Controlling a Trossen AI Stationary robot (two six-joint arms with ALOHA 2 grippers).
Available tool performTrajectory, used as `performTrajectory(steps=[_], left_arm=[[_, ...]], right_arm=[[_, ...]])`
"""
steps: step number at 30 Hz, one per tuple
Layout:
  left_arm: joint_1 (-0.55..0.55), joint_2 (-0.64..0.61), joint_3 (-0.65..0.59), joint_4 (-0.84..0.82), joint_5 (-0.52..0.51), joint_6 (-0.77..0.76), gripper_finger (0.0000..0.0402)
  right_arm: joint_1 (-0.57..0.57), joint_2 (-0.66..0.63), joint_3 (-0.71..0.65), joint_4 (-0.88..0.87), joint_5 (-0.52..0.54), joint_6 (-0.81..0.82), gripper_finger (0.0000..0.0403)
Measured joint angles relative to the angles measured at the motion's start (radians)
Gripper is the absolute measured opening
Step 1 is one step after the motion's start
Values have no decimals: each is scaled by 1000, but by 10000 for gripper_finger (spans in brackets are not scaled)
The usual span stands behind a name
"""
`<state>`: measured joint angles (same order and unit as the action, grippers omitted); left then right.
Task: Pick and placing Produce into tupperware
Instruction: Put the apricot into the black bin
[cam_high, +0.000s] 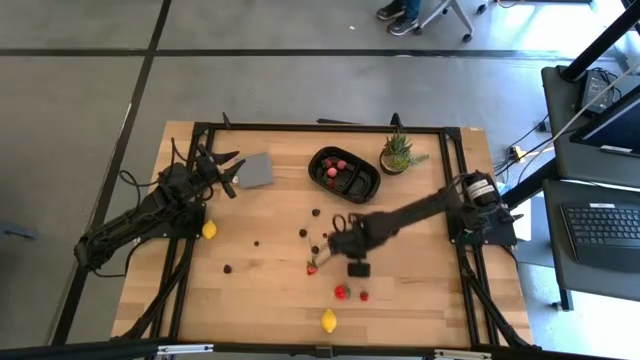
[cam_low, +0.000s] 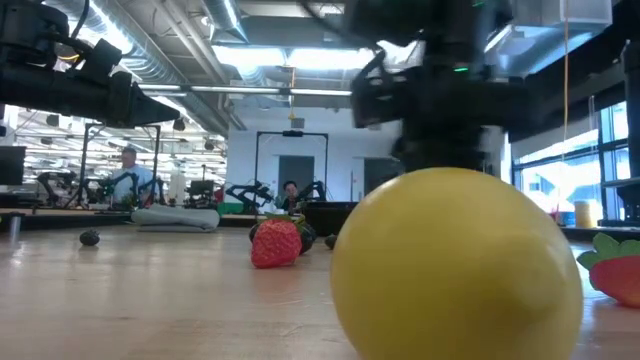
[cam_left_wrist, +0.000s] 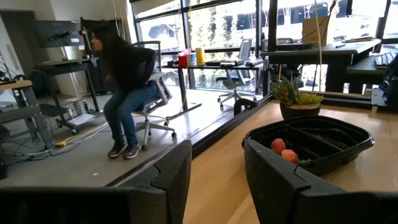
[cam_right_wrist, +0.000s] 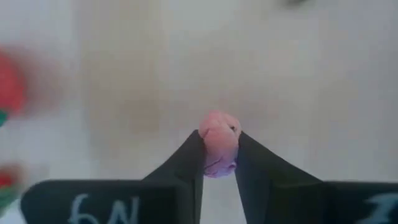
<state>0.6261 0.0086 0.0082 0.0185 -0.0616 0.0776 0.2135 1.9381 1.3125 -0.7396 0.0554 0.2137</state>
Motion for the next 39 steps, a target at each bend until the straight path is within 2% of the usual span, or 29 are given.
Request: performTrajectory(steps=[9, 12, 18, 28, 33, 36, 39], left_arm=[[0, 0, 0, 0, 0, 0, 140], [0, 0, 0, 0, 0, 0, 140], [0, 0, 0, 0, 0, 1, 140], [0, 0, 0, 0, 0, 2, 140], [0, 0, 0, 0, 0, 2, 140], [0, 0, 0, 0, 0, 2, 140], [0, 0, 0, 0, 0, 2, 140]], right_arm=[[-309, -3, 187, -94, 14, -190, 94], [-393, -3, 242, -90, 102, -239, 89], [-515, -5, 266, -52, 97, -249, 88], [-544, 3, 136, 11, 76, -252, 90], [-537, 3, 124, 29, 79, -220, 92], [-538, 3, 124, 45, 80, -226, 108], [-538, 3, 125, 45, 81, -246, 146]])
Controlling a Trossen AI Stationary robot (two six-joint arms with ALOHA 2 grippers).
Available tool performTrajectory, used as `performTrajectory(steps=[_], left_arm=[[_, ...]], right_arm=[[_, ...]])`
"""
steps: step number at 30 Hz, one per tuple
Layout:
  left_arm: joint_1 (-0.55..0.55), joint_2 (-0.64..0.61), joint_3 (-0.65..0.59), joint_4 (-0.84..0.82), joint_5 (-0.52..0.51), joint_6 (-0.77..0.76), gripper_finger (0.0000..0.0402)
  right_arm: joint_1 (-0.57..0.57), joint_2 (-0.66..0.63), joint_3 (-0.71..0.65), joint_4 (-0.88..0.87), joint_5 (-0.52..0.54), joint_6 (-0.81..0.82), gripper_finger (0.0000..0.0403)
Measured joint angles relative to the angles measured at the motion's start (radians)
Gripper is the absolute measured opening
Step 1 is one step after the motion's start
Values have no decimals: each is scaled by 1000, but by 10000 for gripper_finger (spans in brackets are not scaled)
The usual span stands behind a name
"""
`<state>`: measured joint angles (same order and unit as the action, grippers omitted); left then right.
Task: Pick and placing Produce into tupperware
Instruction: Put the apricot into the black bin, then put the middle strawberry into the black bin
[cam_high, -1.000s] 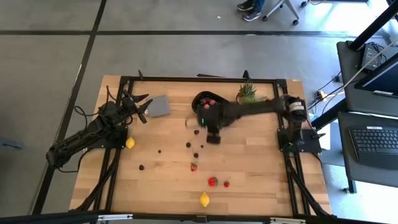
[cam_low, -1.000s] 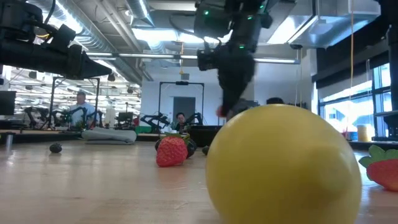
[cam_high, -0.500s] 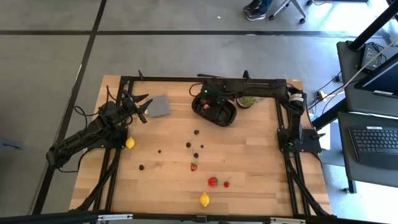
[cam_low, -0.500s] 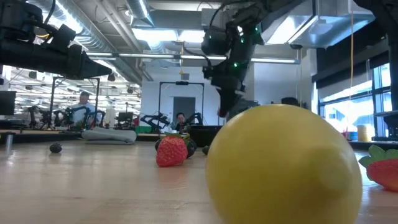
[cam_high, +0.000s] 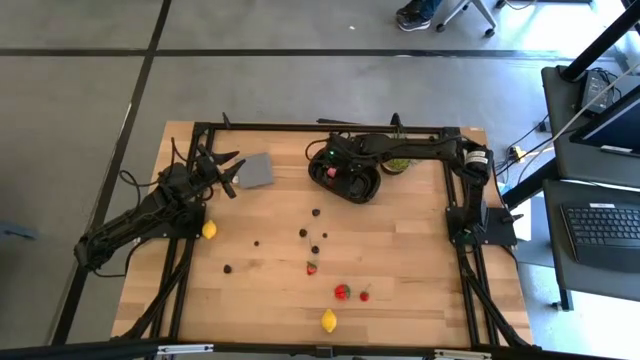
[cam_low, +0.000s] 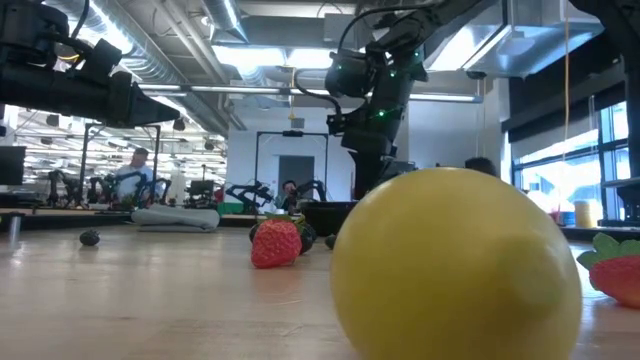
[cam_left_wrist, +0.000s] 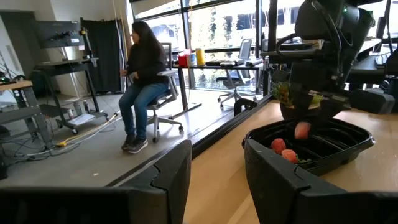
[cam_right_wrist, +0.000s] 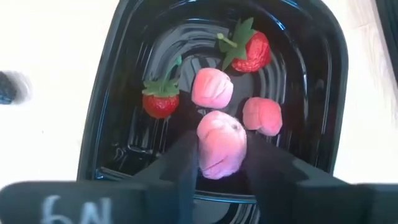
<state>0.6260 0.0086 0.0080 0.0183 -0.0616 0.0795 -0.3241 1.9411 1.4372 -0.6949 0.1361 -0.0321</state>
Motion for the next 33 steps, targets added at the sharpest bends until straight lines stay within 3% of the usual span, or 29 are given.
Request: performTrajectory(steps=[7, 12, 20, 25, 33], left_arm=[[0, 0, 0, 0, 0, 0, 140], [0, 0, 0, 0, 0, 2, 140], [0, 0, 0, 0, 0, 2, 140], [0, 0, 0, 0, 0, 2, 140], [0, 0, 0, 0, 0, 2, 140]], right_arm=[[19, -4, 15, -21, 5, -52, 260], [88, -6, 90, -151, -81, -60, 302], [294, -13, 139, -257, -237, 74, 309], [446, -13, 139, -250, -234, 79, 309], [644, -12, 139, -225, -91, 311, 309]])
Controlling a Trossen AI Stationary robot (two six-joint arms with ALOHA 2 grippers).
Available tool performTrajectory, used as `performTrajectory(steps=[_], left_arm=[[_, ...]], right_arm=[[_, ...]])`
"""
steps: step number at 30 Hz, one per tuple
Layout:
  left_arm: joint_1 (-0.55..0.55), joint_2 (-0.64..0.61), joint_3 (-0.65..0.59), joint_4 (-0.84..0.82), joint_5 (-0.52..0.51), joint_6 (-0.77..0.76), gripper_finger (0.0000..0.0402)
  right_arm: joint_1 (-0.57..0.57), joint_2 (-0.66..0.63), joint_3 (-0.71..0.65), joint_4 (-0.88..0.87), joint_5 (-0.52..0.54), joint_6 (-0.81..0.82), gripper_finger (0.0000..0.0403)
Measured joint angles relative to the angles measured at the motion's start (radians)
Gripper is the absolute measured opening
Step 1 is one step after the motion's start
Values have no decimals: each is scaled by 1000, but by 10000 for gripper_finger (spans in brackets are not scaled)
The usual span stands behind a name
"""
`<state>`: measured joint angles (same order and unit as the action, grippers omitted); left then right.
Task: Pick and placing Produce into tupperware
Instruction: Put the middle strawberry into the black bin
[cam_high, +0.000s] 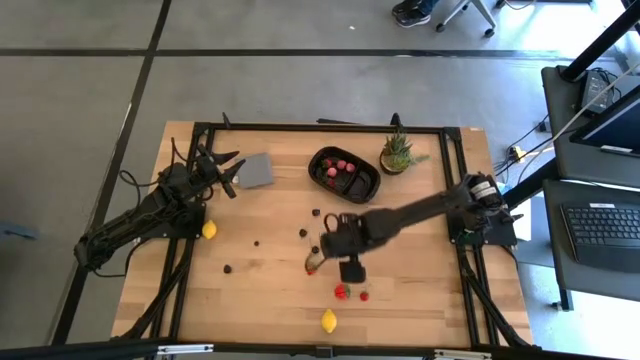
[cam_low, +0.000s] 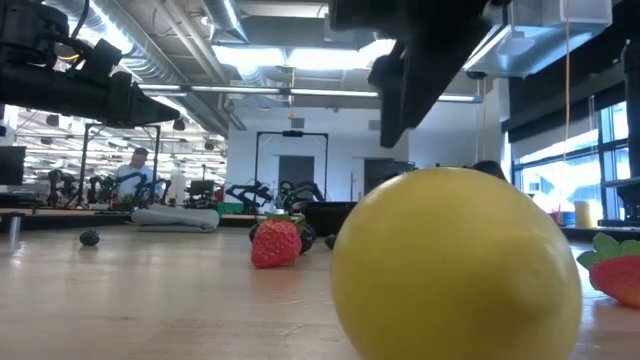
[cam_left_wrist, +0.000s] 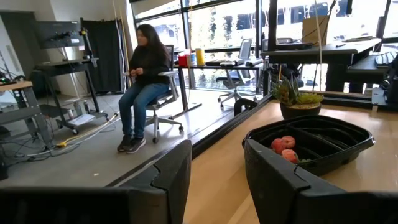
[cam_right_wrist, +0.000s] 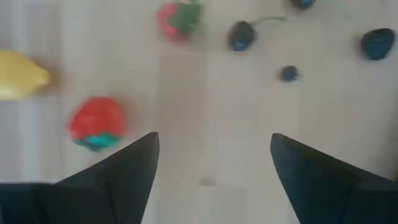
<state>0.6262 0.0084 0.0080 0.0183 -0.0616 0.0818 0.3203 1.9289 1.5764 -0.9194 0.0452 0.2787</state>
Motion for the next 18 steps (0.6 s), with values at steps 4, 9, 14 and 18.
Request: performTrajectory(steps=[4, 9, 14, 18], left_arm=[[0, 0, 0, 0, 0, 0, 140], [0, 0, 0, 0, 0, 0, 140], [0, 0, 0, 0, 0, 0, 140], [0, 0, 0, 0, 0, 0, 140]], right_arm=[[78, 0, 0, 64, 6, 84, 309], [145, 1, -1, 167, 87, 85, 309], [175, 1, -47, 256, 156, 27, 309], [182, 2, -118, 330, 156, 29, 309]])
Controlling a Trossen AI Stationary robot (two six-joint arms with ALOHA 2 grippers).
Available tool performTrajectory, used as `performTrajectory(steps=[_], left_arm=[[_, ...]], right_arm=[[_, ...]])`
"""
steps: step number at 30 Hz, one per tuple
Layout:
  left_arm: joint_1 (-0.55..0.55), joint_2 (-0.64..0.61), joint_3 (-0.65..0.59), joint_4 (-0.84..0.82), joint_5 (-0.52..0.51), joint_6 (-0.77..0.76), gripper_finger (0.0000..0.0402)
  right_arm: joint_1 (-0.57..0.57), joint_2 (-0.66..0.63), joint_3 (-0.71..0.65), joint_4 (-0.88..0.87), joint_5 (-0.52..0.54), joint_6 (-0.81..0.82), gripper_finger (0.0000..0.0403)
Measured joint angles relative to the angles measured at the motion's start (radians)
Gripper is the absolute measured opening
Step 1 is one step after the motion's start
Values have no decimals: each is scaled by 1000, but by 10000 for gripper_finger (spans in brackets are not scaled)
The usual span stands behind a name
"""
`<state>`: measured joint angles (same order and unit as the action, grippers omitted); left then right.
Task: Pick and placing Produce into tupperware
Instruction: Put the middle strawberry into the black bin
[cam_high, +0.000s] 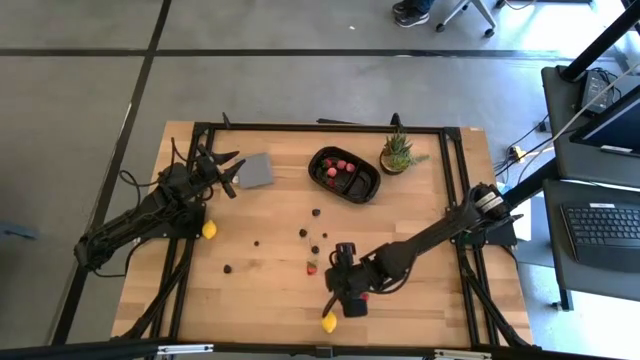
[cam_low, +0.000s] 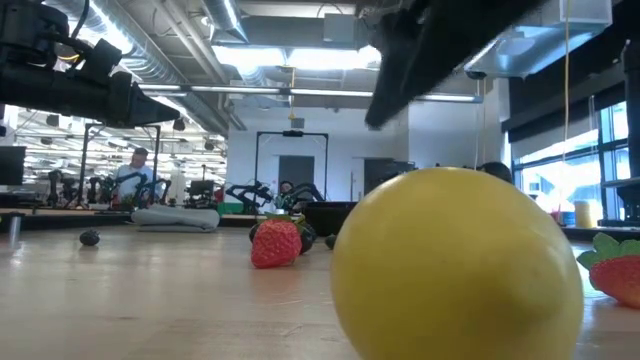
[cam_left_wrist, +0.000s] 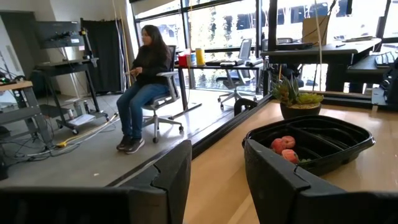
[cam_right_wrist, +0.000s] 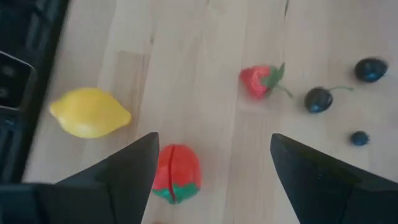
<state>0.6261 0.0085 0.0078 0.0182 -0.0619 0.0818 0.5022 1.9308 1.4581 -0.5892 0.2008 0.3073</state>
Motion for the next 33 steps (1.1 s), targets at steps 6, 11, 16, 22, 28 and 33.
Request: performTrajectory(steps=[6, 11, 16, 22, 28, 33], left_arm=[[0, 0, 0, 0, 0, 0, 140], [0, 0, 0, 0, 0, 0, 140], [0, 0, 0, 0, 0, -1, 140], [0, 0, 0, 0, 0, -1, 140], [0, 0, 0, 0, 0, -1, 140], [0, 0, 0, 0, 0, -1, 140]], right_arm=[[7, 1, -71, 96, -50, 9, 309], [10, 1, -103, 127, -117, 54, 309], [23, 10, -134, 176, -116, 54, 309], [26, 34, -193, 267, -116, 55, 308], [26, 50, -226, 290, -115, 60, 296], [26, 60, -237, 300, -116, 75, 282]])
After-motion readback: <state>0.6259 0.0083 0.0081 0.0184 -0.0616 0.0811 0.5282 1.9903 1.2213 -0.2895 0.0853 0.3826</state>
